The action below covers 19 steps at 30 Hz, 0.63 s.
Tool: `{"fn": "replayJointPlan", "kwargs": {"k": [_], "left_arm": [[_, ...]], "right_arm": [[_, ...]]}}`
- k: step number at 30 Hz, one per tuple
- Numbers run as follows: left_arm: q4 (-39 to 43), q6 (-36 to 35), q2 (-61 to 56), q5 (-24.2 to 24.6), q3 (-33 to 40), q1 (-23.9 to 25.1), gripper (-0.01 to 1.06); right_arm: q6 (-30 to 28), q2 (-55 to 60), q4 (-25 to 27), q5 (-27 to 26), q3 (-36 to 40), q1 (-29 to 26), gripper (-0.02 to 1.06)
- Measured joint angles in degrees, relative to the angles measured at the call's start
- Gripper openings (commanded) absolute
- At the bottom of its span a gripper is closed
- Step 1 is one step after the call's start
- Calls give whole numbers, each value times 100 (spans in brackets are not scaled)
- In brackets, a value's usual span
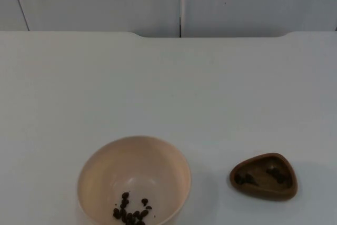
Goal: Pick up the bowl with the left hand and pour the coffee beans from the cup into the bowl with the right hand.
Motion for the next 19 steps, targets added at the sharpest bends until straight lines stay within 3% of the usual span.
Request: {"fn": "replayJointPlan", "kwargs": {"k": [19], "left_arm": [[0,0,0,0,0,1941,105]], "right_arm": [[0,0,0,0,0,0,105]]}}
